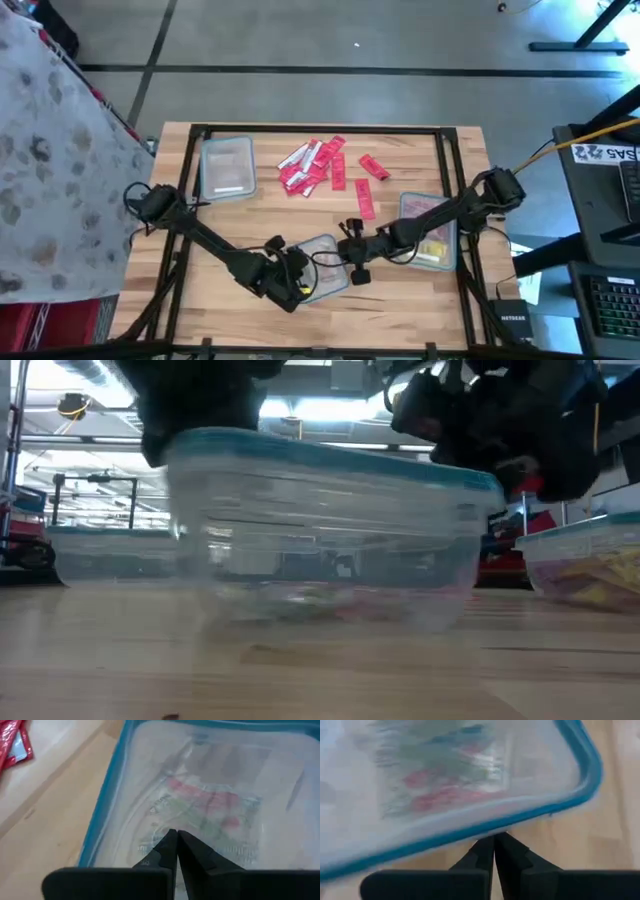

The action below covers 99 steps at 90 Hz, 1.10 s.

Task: Sort candy
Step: Close the square transparent bin

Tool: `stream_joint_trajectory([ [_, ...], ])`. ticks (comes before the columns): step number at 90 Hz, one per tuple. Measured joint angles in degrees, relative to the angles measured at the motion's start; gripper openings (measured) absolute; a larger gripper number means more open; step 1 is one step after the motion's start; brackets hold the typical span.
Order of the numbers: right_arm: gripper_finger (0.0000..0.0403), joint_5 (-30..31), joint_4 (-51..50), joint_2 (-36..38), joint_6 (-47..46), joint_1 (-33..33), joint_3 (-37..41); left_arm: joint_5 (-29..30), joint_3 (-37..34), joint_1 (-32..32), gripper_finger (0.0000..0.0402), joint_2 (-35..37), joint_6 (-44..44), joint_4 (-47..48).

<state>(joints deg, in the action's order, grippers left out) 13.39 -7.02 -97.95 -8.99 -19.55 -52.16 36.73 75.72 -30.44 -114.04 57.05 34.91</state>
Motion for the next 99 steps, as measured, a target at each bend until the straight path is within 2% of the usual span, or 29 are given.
stream_joint_trajectory([
  [16, 0.0000, 5.59, -7.24, 7.62, -2.32, -0.68, -0.60, 5.55, 0.81, 0.04, 0.0000, -0.16, -0.69, -0.85],
  [28, 0.0000, 7.94, -12.80, 12.61, -3.09, -2.87, -0.39, 11.57, 3.00, 0.72, 0.0000, -0.17, -6.42, -3.49],
  [43, 0.0000, 7.03, -11.92, 15.59, -3.11, -5.81, -0.48, 13.43, 7.24, 1.83, 0.0000, -0.16, -18.45, -9.48],
  [59, 0.0000, 1.43, -10.25, 14.01, -3.20, -5.94, -0.36, 14.47, 13.16, 1.02, 0.0000, 0.04, -22.14, -4.27],
  [68, 0.0000, 0.35, -3.59, 11.32, -1.95, -5.53, -0.35, 14.99, 15.95, 0.05, 0.0000, 0.24, -17.26, 4.02],
  [82, 0.0000, -5.60, 8.03, 6.32, 0.71, -4.07, -0.35, 14.74, 16.05, -1.01, 0.0000, 0.31, -2.97, 16.40],
  [91, 0.0000, -9.52, 9.79, 3.56, 1.36, -2.28, -0.35, 13.53, 14.68, -1.41, 0.0000, 0.37, 4.05, 18.84],
  [99, 0.0000, -13.55, 7.53, 1.80, 1.52, -0.86, -0.33, 12.74, 13.38, -2.14, 0.0000, 0.37, 7.41, 18.91],
])
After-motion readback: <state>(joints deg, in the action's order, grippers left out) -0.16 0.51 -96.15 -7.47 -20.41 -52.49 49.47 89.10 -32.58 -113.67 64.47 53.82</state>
